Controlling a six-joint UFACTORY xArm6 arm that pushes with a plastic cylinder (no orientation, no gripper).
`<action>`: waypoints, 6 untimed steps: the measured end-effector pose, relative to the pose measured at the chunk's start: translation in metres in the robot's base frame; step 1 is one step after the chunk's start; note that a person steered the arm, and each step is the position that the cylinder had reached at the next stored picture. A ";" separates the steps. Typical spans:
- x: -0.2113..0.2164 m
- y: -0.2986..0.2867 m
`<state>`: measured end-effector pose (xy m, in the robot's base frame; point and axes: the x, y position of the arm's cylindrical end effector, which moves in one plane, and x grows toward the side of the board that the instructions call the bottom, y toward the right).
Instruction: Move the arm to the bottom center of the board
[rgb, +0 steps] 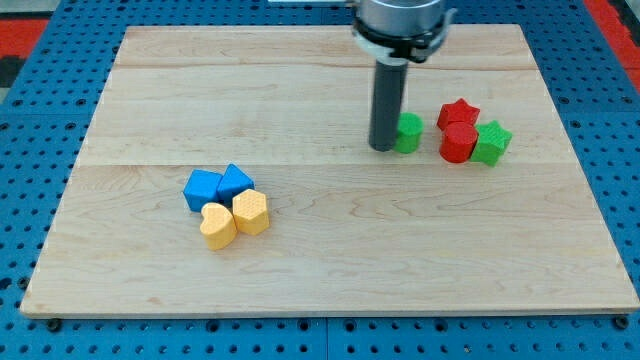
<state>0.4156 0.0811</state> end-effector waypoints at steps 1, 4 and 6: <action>0.025 0.020; 0.182 -0.020; 0.192 -0.038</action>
